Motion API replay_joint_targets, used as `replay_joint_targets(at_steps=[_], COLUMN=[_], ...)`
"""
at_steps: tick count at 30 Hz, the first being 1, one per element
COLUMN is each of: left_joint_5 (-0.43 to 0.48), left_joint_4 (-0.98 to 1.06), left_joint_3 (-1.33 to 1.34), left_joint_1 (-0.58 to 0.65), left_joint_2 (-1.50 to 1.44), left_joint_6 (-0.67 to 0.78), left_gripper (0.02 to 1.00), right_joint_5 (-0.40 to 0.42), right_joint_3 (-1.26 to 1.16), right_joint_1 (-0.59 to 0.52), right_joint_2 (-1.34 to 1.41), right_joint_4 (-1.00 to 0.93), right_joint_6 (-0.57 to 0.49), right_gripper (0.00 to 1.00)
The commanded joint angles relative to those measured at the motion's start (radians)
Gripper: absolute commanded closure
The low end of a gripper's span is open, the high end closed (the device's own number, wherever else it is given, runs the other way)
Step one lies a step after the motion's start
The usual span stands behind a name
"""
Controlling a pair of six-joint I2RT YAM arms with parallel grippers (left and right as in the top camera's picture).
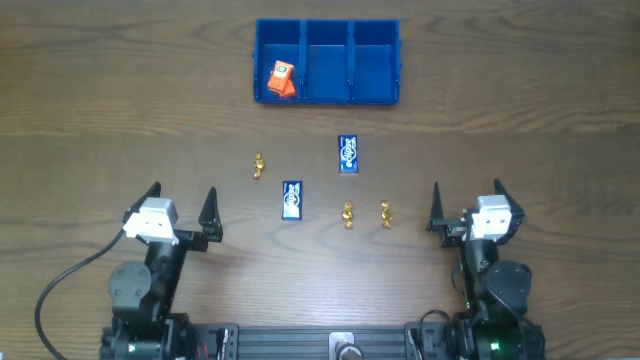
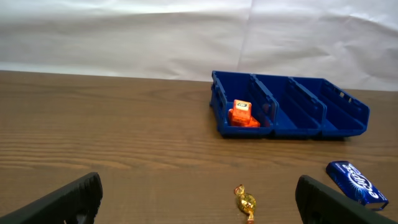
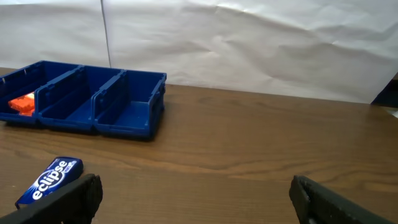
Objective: Sort Candies Into Trays
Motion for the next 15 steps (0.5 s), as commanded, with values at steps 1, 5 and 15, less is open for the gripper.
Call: replay_joint_targets(at_steps=[1, 5, 15], left_joint_5=[0.019, 0.019, 0.019], left_joint_4=[-0.037, -0.037, -0.037], left_joint_3=[-0.018, -0.018, -0.018], left_joint_1=[0.004, 0.004, 0.004], left_joint_2=[-0.008, -0.008, -0.008], left_joint_6=[0.021, 0.021, 0.021], left_gripper=[0.02, 0.023, 0.018], right_joint_5=[-0.005, -0.005, -0.18], right_joint_3=[-0.003, 0.035, 0.473], right_joint_1=[0.002, -0.007, 0.054], right_joint_2=[-0.007, 0.074, 0.691], right_joint_4=[0.045, 0.088, -0.04], right_joint_6=[0.027, 0.249, 0.279], right_gripper=[0.003, 0.003, 0.003])
